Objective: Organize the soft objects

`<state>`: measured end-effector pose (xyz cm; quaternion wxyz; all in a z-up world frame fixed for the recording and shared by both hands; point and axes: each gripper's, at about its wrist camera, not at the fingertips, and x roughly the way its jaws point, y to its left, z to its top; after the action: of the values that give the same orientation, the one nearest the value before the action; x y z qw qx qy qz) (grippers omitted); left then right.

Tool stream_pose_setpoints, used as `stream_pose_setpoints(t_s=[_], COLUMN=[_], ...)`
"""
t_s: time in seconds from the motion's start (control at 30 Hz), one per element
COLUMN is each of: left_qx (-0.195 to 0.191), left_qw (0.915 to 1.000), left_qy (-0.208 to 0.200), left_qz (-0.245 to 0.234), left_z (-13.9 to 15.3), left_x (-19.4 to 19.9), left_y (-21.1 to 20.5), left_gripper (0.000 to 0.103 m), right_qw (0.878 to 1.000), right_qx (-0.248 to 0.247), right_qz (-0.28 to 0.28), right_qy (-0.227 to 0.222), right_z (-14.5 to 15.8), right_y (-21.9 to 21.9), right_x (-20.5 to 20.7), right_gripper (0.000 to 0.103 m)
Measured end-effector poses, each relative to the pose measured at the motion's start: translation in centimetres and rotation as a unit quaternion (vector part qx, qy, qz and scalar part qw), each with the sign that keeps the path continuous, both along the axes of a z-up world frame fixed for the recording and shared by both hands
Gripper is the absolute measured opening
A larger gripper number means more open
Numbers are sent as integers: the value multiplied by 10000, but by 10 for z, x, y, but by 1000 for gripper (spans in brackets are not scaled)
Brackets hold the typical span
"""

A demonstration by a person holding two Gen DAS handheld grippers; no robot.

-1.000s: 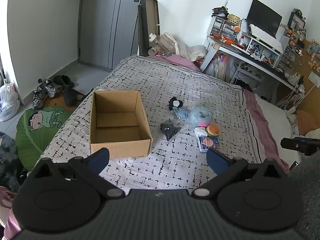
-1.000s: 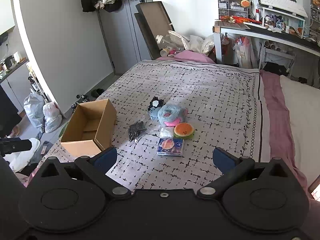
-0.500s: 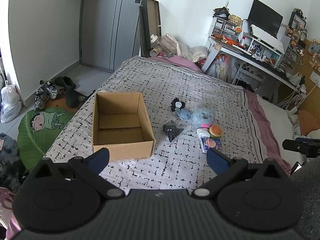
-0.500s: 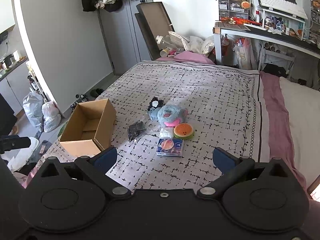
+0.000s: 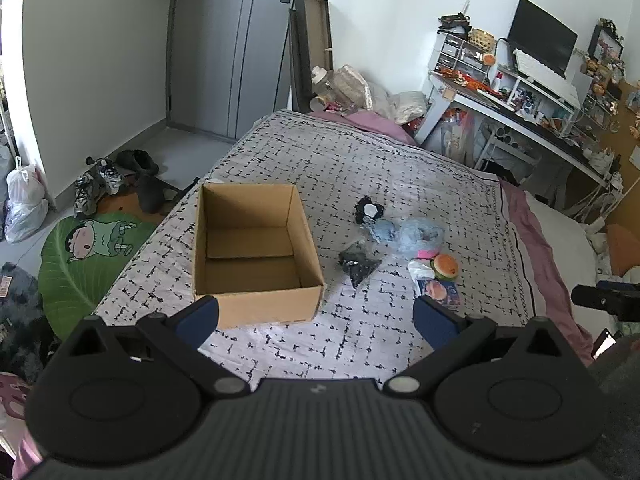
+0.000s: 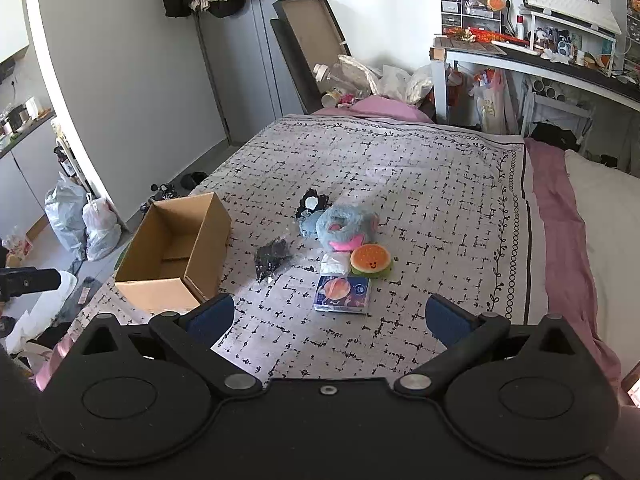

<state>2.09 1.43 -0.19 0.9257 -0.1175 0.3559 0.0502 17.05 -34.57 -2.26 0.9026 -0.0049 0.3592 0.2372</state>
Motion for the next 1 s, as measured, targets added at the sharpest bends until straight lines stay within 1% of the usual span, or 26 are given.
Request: stream_pose_setpoints(t_s=[0.33, 0.53, 0.63, 0.83, 1.0], left_qx=[-60, 76, 81, 139, 238], left_qw=[10000, 9996, 9993, 9979, 9956], left_qy=[57, 109, 109, 93, 155], left_qz=[-24, -258, -355, -629, -896], left_z=[-9, -14, -16, -19, -26], left_x=[17, 34, 44, 70, 91], left_y=[6, 0, -4, -15, -26], left_gripper=[102, 102, 102, 102, 100], right_qw=[9999, 9998, 9998, 9993, 9989], right_qx=[100, 125, 162, 249, 237], right_qz=[39, 105, 106, 74, 43], right_qy=[84, 84, 77, 275, 412], right_z=[-9, -13, -16, -25, -35], right_y=[5, 8, 8, 5, 4], right_x=[12, 18, 23, 35, 46], right_gripper=[103, 103, 103, 99, 98])
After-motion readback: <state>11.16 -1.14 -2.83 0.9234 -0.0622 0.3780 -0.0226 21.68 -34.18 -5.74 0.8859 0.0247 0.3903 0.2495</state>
